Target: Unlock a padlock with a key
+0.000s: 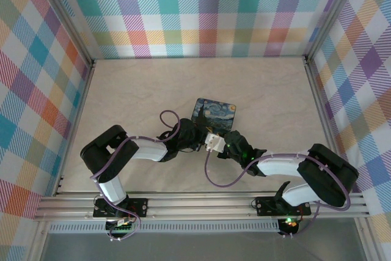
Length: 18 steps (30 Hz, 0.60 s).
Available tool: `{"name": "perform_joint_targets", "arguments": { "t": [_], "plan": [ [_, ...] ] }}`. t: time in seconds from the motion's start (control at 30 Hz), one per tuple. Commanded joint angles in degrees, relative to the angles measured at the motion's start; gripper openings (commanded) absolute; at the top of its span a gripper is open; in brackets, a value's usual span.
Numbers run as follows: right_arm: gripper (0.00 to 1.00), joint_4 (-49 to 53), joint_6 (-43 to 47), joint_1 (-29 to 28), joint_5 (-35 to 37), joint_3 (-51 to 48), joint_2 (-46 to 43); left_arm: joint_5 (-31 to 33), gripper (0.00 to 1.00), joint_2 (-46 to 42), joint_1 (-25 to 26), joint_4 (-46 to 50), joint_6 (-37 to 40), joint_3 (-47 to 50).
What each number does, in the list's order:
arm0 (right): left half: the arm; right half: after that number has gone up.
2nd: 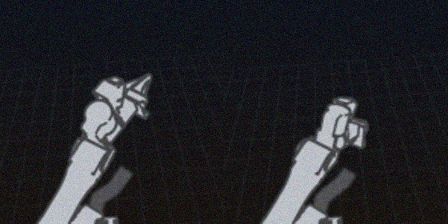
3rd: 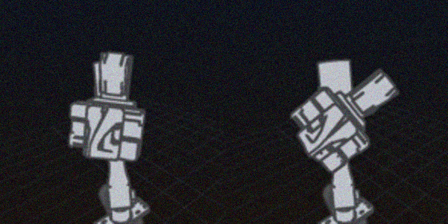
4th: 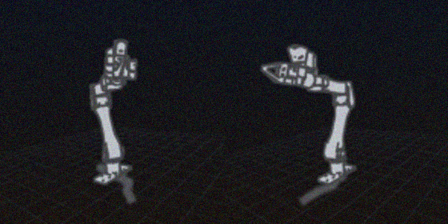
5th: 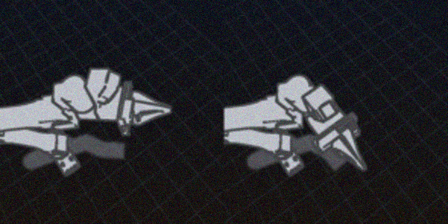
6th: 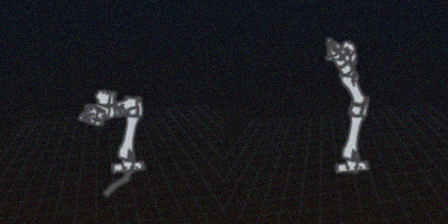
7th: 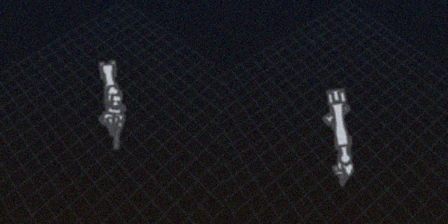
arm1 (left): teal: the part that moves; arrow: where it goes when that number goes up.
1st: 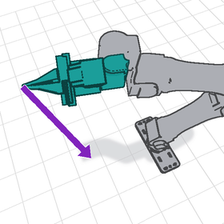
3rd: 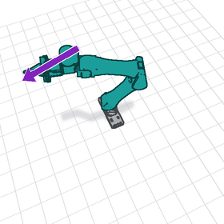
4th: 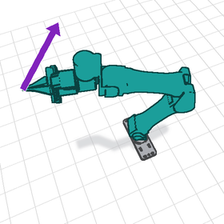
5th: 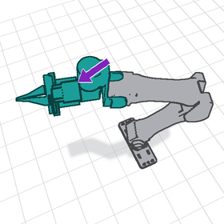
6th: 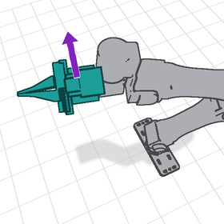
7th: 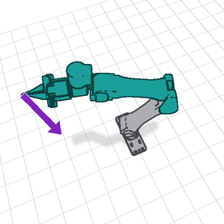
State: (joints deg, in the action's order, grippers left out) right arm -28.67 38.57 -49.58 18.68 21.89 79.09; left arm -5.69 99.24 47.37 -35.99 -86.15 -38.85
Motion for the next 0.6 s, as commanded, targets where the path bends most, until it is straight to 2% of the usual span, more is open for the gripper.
{"name": "perform_joint_targets", "arguments": {
  "t": [0.0,0.07,0.47,0.57],
  "plan": [
    [0.04,-1.5,0.1,0.3,0.2,1.4,0.6,-1.2,0.06,-0.9,0.5,-2.2,-0.3,-1.7],
    [0.0,-0.6,-0.4,0.3,0.1,2.0,0.2,-1.3,0.06,-0.9,0.5,-2.2,-0.3,-1.8],
    [0.0,7.0,-10.6,0.5,-3.0,9.1,-0.5,-1.2,0.06,-2.0,0.4,-2.0,-0.3,-1.8],
    [0.0,7.1,-15.7,0.5,-3.2,9.5,-1.1,-1.2,0.06,-1.9,0.4,-2.2,-0.4,-1.8]
  ]
}}
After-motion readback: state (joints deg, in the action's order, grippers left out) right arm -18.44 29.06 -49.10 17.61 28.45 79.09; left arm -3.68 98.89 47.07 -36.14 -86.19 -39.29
